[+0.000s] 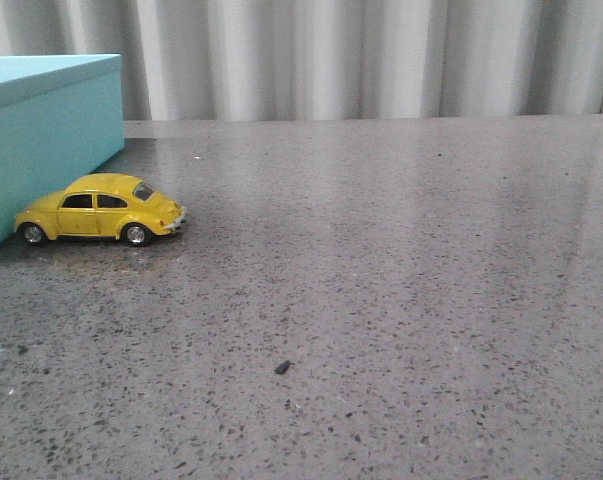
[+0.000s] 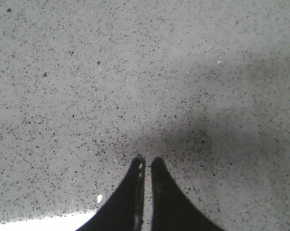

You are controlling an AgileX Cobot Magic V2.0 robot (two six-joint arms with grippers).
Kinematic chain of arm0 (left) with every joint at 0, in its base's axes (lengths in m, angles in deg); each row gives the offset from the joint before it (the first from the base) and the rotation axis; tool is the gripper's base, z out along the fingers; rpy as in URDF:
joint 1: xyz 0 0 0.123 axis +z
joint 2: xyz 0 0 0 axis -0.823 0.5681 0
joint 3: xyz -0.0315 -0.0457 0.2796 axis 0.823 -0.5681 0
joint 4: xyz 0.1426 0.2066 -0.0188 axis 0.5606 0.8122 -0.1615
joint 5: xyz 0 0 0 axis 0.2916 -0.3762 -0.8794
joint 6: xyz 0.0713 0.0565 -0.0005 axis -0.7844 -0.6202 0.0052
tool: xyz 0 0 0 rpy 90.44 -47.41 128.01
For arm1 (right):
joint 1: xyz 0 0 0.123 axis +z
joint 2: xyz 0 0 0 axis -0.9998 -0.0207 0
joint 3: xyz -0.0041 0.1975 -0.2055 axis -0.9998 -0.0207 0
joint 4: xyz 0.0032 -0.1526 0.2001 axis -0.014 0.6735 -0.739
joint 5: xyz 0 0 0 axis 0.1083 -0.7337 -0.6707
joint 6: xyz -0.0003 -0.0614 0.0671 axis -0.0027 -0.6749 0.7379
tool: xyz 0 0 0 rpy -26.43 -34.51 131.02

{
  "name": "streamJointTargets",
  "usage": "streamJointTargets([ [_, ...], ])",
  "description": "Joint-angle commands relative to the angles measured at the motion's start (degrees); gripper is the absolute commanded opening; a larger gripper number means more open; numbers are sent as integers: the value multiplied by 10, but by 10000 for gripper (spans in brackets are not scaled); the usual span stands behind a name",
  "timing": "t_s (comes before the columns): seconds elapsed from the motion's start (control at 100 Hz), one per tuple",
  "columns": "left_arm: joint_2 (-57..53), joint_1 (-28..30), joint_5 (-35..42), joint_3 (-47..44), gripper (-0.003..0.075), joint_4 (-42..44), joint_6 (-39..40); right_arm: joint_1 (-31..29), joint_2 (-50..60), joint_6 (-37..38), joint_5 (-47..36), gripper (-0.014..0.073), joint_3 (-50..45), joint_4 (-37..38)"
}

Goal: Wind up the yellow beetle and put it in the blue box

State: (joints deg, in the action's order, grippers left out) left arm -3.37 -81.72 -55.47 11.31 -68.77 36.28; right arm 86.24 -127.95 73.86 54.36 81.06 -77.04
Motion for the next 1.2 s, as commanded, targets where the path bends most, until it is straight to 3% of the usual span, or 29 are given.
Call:
streamJointTargets([
  [0.0,0,-21,-2,22,421,-3,-26,-3,19,0,-31,-41,14,6],
  [0.12,16,-43,-53,22,421,5,-53,-3,19,0,-32,-41,14,5],
  [0.51,53,-47,-57,21,420,-30,-35,-3,19,0,-38,-41,13,5],
  [1.19,164,-47,-96,21,421,50,-66,-3,19,0,-41,-41,13,5],
])
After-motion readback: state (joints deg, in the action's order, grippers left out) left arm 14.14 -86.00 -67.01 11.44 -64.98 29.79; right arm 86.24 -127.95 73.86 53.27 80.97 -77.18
